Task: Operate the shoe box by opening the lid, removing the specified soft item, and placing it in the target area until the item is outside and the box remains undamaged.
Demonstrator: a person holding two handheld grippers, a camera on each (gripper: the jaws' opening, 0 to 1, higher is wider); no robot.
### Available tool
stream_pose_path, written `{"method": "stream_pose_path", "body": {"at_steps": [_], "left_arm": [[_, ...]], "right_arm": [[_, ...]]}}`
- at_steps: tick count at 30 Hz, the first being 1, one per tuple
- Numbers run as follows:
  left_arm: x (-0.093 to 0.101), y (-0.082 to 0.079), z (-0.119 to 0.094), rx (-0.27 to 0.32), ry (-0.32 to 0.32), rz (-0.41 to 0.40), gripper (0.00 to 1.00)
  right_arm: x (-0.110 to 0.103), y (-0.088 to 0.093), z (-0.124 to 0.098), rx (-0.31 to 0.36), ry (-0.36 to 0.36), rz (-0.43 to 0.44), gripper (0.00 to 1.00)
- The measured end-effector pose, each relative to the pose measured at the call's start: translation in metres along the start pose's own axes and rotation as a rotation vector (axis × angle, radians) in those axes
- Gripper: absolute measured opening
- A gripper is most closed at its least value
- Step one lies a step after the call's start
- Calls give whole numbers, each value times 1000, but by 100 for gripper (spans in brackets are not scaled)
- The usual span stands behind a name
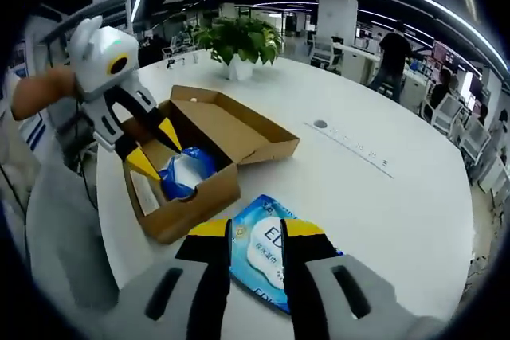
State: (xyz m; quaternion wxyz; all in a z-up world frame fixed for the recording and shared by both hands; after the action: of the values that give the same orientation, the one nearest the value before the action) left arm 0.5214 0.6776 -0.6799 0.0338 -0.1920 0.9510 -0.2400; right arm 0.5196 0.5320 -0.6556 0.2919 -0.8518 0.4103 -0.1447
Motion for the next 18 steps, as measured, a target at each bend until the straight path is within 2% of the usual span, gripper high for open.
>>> {"method": "stream_pose_path", "body": {"at_steps": [14,18], "left_arm": [[-14,26,5,-33,24,67,30],[-23,29,5,-34,15,47,30]], "right_arm": [[-27,-26,18,7,-43,-122,21],[-36,-32,25,3,-57,-157,20]]}}
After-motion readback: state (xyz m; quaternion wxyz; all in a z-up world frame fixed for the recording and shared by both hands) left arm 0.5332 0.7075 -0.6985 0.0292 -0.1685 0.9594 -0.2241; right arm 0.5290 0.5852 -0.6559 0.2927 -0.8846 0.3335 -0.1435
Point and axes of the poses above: the point that each gripper's makers call its tool centre point, and the gripper's own axes: z roughly forward along the fingers, x roughly to its right, y roughly out of its underside, the point moved 2 cm from there along -z, roughly backward along the fingers, and after that the axes turned 12 degrees about -x, right-handed, at the moved point
